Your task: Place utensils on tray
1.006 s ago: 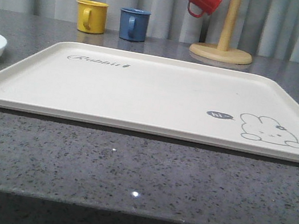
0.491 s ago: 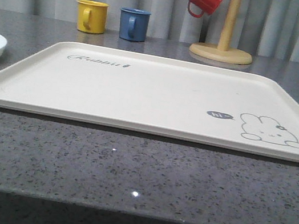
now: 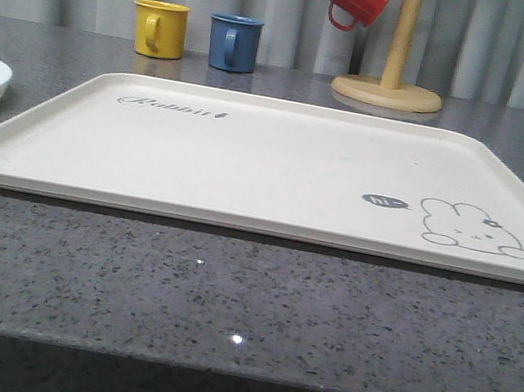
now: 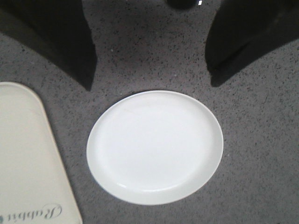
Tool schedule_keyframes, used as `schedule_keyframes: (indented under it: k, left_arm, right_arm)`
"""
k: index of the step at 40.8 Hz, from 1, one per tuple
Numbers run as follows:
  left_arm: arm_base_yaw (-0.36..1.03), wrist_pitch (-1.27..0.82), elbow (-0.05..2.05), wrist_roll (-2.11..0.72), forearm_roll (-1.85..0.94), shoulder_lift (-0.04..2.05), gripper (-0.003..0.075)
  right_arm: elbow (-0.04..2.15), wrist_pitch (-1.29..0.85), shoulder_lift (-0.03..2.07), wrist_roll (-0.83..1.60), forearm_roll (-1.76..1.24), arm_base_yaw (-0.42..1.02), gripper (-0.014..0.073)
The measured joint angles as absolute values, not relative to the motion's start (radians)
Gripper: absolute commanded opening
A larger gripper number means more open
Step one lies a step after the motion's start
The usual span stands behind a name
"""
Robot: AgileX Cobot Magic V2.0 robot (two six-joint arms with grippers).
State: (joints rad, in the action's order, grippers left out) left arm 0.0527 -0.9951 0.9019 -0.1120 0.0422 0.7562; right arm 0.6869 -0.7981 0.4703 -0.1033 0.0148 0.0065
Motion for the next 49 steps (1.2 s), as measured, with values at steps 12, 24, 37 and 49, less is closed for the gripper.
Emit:
schedule_keyframes:
  k: [12, 24, 37, 49]
  left_arm:
    - [0.034, -1.081, 1.007, -0.112, 0.085, 1.044, 0.0481]
    - [-0.222, -1.017, 1.062, -0.16, -0.091, 1.279, 0.0481]
    - [-0.327, -0.88, 1.071, -0.281, -0.314, 1.439, 0.0481]
    - [-0.327, -0.815, 1.071, -0.287, -0.321, 1.516, 0.043]
  right_arm:
    - [0.687, -0.798, 0.47, -0.103, 0.015, 0.006, 0.0456]
    - [0.687, -0.798, 0.47, -0.103, 0.015, 0.006, 0.0456]
    - [0.687, -0.798, 0.47, -0.103, 0.015, 0.006, 0.0456]
    - [0.687, -0.798, 0.47, -0.103, 0.015, 0.006, 0.0456]
